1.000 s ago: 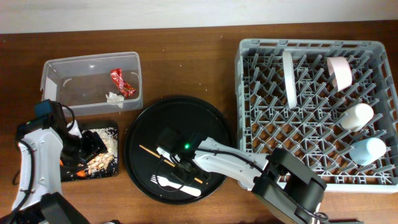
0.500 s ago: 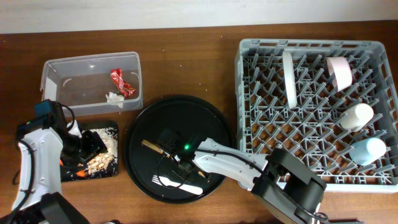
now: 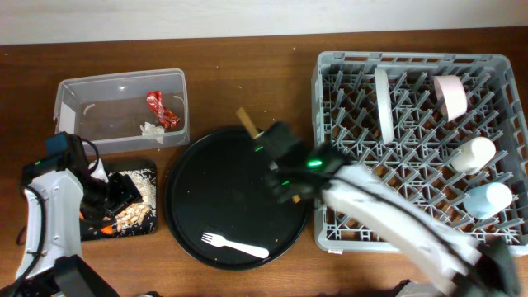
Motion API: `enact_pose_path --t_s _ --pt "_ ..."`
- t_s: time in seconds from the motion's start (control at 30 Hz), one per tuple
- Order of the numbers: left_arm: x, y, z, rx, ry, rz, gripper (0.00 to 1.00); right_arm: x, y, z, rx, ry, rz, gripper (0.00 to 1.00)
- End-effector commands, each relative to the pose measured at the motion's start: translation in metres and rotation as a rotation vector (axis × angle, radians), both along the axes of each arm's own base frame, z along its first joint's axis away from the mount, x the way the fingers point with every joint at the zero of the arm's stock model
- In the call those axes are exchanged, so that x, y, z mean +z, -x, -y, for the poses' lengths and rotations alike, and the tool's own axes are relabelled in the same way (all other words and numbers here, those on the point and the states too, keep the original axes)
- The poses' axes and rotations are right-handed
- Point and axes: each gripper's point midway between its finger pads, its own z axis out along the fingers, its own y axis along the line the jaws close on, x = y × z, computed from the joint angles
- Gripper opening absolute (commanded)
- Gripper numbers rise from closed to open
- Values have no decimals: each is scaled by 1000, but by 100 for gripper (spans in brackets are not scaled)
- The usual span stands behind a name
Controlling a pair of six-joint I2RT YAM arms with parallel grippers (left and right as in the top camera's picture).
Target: Sort waste into correct bins and load items into the dishwasher rack
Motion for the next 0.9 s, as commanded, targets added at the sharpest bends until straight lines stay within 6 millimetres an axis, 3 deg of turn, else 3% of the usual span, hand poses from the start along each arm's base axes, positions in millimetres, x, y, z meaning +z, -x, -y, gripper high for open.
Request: enact_pose_path --t_s 0.0,0.1,0.23,0.37,0.57,0.7,0.77,0.87 --pt "4 -4 -2 -17 -13 21 71 36 -12 54 -157 -18 50 4" --pt "4 -4 -2 -17 -14 25 71 33 -12 98 -270 26 -7 4" --pt "4 -5 -2 -17 -15 26 71 5 -4 122 -336 57 -112 4" --pt "4 -5 -2 -17 -15 26 71 -27 5 123 -359 61 -160 4" --pt "4 -5 -2 -17 -15 26 71 -61 16 104 -325 -43 -218 5" --pt "4 -5 -2 -17 -15 26 71 -63 12 103 -325 -52 -197 7" --pt "4 -5 -2 -17 -15 26 71 -62 9 102 -324 -60 -185 27" --pt "4 -5 -2 -17 -15 25 71 -62 8 101 -323 -62 -181 26"
